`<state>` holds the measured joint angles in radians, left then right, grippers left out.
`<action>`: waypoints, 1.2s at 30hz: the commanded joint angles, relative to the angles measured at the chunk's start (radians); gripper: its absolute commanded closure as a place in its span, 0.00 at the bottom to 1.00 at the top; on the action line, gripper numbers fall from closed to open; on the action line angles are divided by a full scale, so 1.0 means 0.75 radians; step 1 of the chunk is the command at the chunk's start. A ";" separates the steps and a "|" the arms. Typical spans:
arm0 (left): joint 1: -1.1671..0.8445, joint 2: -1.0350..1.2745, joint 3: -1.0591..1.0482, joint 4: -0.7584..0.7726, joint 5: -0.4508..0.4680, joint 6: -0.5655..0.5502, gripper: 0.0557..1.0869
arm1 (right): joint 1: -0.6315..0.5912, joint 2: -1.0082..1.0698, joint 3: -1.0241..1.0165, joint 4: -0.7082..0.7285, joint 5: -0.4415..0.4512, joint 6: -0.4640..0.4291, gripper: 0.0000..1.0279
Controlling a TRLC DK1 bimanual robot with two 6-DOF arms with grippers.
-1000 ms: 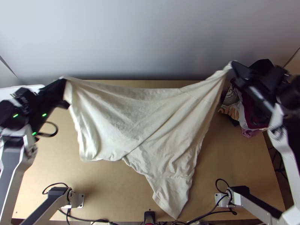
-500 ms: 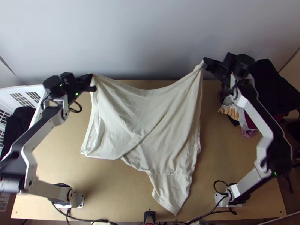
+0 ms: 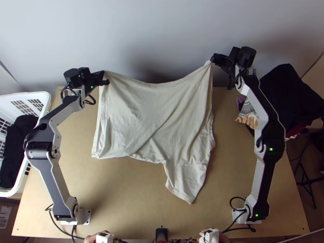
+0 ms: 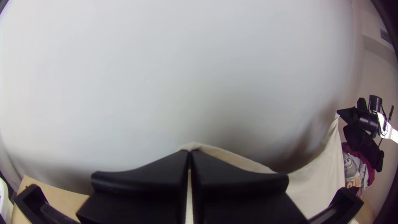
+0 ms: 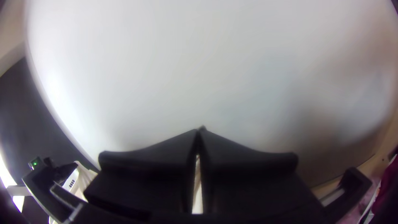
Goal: Fold the t-shirt
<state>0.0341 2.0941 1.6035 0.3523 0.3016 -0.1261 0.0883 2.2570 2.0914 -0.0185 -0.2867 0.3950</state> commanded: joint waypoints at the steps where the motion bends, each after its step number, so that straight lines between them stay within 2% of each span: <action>1: 0.028 0.210 0.210 -0.024 -0.032 0.009 0.96 | -0.005 0.167 0.218 -0.067 0.035 -0.003 0.97; 7: 0.047 0.245 0.230 -0.104 -0.030 0.039 0.96 | 0.005 0.097 0.095 -0.180 0.037 -0.062 0.97; 18: 0.049 0.120 0.075 -0.177 0.001 0.111 0.96 | 0.054 -0.275 -0.475 -0.082 0.037 -0.103 0.97; 25: 0.024 0.008 -0.107 -0.230 0.017 0.146 0.96 | 0.120 -0.469 -0.729 -0.039 0.041 -0.103 0.97; 29: -0.027 -0.109 -0.287 -0.243 0.025 0.227 0.96 | 0.169 -0.600 -0.882 -0.039 0.065 -0.107 0.97; 36: -0.027 -0.246 -0.436 -0.241 0.025 0.227 0.96 | 0.230 -0.798 -1.126 -0.041 0.120 -0.107 0.97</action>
<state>0.0212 2.0037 1.3945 0.1780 0.3183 0.0280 0.2180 1.7958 1.4193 -0.0498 -0.2230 0.3130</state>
